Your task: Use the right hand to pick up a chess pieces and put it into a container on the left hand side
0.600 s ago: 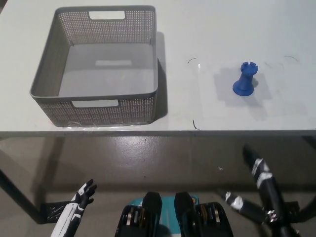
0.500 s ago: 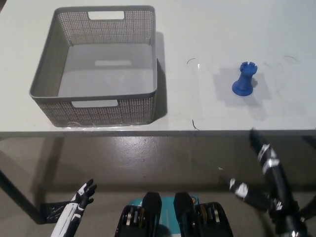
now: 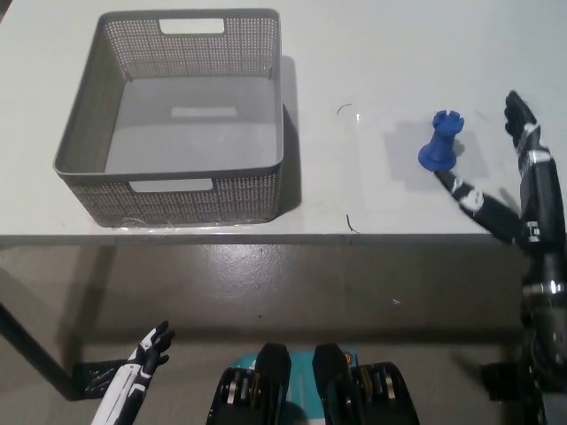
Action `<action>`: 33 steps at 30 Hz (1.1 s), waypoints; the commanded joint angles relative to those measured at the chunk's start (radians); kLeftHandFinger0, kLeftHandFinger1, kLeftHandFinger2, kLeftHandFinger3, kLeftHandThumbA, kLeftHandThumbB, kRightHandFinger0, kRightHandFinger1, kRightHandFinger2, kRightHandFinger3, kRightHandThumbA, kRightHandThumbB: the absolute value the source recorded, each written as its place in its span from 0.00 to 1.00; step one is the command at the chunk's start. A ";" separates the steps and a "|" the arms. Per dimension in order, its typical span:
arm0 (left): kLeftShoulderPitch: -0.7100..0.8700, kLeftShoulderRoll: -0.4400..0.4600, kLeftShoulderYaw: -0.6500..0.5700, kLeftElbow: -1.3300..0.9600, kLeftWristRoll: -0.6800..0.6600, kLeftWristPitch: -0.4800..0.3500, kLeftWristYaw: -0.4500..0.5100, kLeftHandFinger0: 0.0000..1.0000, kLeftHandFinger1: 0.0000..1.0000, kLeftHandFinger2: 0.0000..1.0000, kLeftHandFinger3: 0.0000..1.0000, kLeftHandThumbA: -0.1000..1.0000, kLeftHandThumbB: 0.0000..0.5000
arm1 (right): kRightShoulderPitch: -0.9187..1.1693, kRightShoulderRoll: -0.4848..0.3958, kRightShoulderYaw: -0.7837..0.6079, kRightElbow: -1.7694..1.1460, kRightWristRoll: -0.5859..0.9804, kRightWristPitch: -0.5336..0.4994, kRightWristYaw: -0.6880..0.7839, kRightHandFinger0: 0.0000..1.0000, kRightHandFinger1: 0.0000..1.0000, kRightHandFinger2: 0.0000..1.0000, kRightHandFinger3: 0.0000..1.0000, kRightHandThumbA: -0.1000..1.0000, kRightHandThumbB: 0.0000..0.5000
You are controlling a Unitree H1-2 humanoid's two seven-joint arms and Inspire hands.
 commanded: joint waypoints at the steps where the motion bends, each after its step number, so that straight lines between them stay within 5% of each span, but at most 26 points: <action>1: -0.010 0.007 0.003 -0.006 -0.009 -0.038 -0.014 1.00 1.00 1.00 1.00 1.00 0.57 | -0.128 -0.030 -0.024 0.109 0.004 0.019 -0.043 1.00 1.00 1.00 1.00 1.00 0.73; 7: -0.009 0.007 0.002 -0.017 -0.010 -0.028 -0.019 1.00 1.00 1.00 1.00 1.00 0.57 | -0.282 -0.062 -0.049 0.371 0.039 0.008 -0.059 1.00 1.00 1.00 1.00 1.00 0.80; 13: -0.008 0.002 0.004 -0.013 -0.013 -0.029 -0.021 1.00 1.00 1.00 1.00 1.00 0.56 | -0.449 -0.084 -0.070 0.685 0.081 -0.037 -0.068 1.00 1.00 1.00 1.00 0.99 0.76; 23: -0.008 0.005 0.002 -0.015 -0.006 -0.036 -0.022 1.00 1.00 1.00 1.00 1.00 0.55 | -0.630 -0.113 -0.025 1.074 0.051 -0.103 -0.123 1.00 1.00 1.00 1.00 1.00 0.82; 33: -0.016 0.007 0.004 -0.021 -0.016 -0.030 -0.029 1.00 1.00 1.00 1.00 1.00 0.54 | -0.684 -0.099 0.027 1.227 0.041 -0.119 -0.168 1.00 1.00 1.00 1.00 1.00 0.83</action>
